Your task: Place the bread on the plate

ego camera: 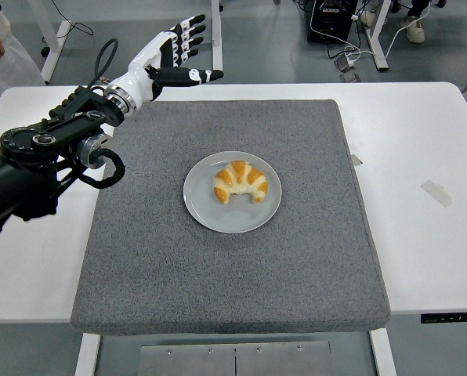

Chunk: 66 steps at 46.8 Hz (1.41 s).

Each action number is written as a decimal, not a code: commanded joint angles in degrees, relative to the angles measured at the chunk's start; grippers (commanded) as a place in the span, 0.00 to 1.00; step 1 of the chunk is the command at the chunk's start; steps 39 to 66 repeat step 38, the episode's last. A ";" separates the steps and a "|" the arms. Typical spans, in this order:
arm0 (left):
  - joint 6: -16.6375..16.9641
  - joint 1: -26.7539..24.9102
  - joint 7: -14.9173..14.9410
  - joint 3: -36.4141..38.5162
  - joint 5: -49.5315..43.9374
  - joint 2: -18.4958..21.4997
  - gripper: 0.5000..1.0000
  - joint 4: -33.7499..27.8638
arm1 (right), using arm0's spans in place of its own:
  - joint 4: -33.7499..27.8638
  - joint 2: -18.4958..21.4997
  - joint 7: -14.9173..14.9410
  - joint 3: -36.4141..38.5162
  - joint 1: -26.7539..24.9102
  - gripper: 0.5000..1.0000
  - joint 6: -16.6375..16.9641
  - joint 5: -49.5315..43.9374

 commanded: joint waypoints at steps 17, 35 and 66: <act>0.00 12.66 4.99 -38.14 -6.57 -4.27 0.99 0.25 | 0.18 0.00 -0.01 0.05 0.00 1.00 0.00 0.00; 0.00 12.75 4.99 -40.25 -15.63 -5.24 0.99 0.25 | 0.26 0.00 -0.01 0.05 0.00 1.00 0.00 0.00; 0.00 12.92 4.91 -40.34 -15.63 -5.33 0.99 0.25 | 0.26 0.00 -0.01 -0.04 0.00 1.00 0.00 0.00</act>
